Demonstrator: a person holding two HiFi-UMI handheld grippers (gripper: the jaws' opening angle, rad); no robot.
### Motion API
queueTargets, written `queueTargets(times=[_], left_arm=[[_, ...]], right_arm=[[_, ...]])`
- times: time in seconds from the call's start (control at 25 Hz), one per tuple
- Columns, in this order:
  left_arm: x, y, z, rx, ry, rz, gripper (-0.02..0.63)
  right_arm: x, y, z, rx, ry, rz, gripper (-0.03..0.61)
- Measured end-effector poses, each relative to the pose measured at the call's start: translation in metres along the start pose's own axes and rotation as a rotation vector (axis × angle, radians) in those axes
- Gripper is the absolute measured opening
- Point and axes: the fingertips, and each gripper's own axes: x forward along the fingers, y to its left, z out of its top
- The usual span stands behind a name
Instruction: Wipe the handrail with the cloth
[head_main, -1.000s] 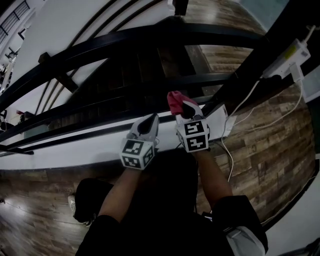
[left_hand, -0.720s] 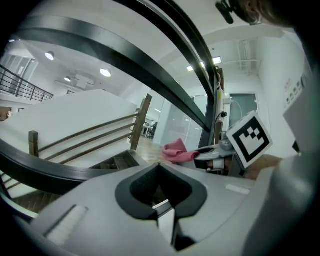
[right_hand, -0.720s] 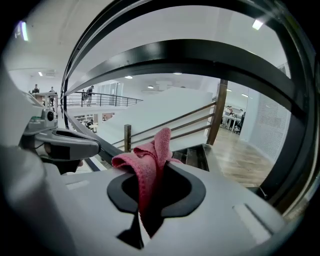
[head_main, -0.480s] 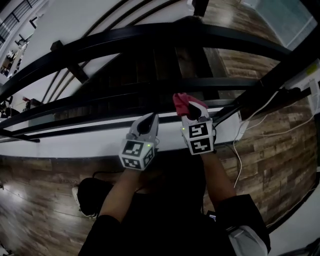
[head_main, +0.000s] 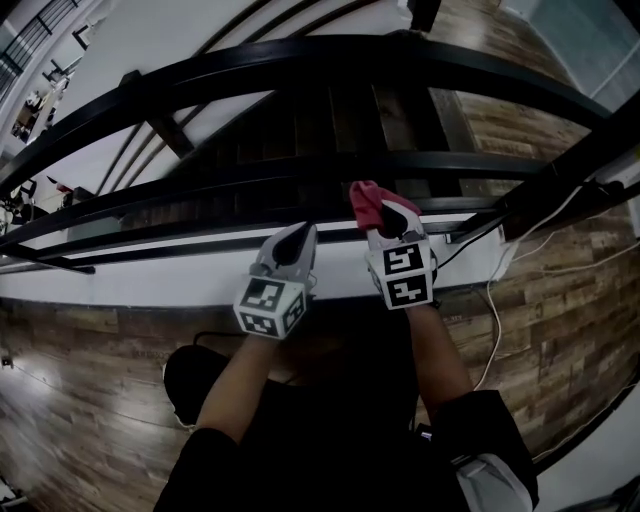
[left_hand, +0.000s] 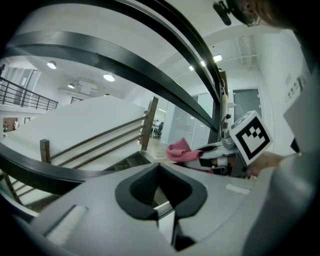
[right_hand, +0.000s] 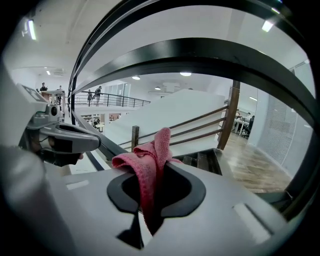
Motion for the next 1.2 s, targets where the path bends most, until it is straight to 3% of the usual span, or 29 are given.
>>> queueTargets(times=[0.24,0.56,0.72,0.88,1.2], left_arm=[[-0.014,0.018,0.0,-0.016,-0.017,0.002,0.0],[-0.032,0.042,0.001,-0.029,-0.03,-0.009,0.0],[-0.036,0.048,0.001,-0.039,-0.037,-0.022,0.0],[-0.04,0.055,0.001,-0.022,-0.039,-0.04,0.0],[-0.059,0.079,-0.007,0.009,0.002,-0.102,0.0]], right_arm=[[0.011,0.028,0.008,0.011,-0.006,0.03,0.051],[0.016,0.039,0.014,-0.001,0.018,-0.038,0.051],[0.022,0.051,0.019,-0.023,0.031,-0.017,0.051],[0.027,0.06,0.023,-0.1,0.055,-0.045,0.051],[0.034,0.088,0.037,-0.061,0.067,-0.076,0.051]])
